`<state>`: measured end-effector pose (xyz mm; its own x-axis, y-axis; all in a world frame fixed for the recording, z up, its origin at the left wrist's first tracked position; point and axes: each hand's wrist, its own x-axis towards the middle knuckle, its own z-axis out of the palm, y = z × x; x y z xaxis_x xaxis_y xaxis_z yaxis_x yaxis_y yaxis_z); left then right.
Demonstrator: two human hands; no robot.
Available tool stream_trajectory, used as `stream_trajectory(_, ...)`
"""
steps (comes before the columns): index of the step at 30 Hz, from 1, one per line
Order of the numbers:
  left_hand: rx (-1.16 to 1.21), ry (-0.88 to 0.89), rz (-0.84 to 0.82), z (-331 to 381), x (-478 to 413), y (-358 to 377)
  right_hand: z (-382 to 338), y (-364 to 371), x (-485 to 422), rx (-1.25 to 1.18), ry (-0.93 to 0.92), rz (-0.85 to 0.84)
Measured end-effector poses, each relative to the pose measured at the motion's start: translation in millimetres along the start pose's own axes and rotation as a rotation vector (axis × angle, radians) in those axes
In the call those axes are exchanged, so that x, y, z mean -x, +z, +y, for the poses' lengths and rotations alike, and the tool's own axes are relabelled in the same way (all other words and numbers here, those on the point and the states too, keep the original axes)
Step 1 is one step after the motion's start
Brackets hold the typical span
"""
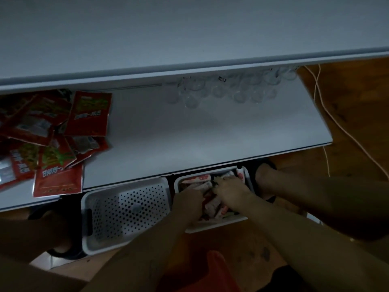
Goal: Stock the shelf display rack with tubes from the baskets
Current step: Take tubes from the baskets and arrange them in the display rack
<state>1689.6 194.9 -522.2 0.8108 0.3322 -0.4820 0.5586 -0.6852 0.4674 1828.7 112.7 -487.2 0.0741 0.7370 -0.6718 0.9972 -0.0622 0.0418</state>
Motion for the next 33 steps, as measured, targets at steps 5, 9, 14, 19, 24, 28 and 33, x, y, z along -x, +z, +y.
stream_trajectory(5,-0.049,-0.024,0.019,4.3,-1.1,-33.9,22.3,-25.8,9.2,-0.326,0.113,-0.023)
stream_trajectory(9,-0.008,-0.011,0.097,12.2,17.9,-74.9,27.2,-52.6,27.9,-0.656,0.109,0.155)
stream_trajectory(14,0.155,-0.038,0.268,7.5,46.9,-120.5,11.9,-86.9,46.9,-0.846,0.09,0.249)
stream_trajectory(19,0.096,0.003,0.482,14.5,76.2,-178.5,-5.4,-125.6,64.0,-1.032,0.06,0.354)
stream_trajectory(24,0.021,0.105,0.695,40.1,109.1,-248.3,-13.5,-191.1,101.8,-1.2,-0.079,0.471)
stream_trajectory(28,0.093,0.175,0.861,60.5,135.6,-305.3,-9.3,-244.0,136.8,-1.287,-0.206,0.512)
stream_trajectory(33,0.127,0.222,0.944,79.5,155.7,-367.0,7.9,-305.1,161.3,-1.051,-0.189,0.736)
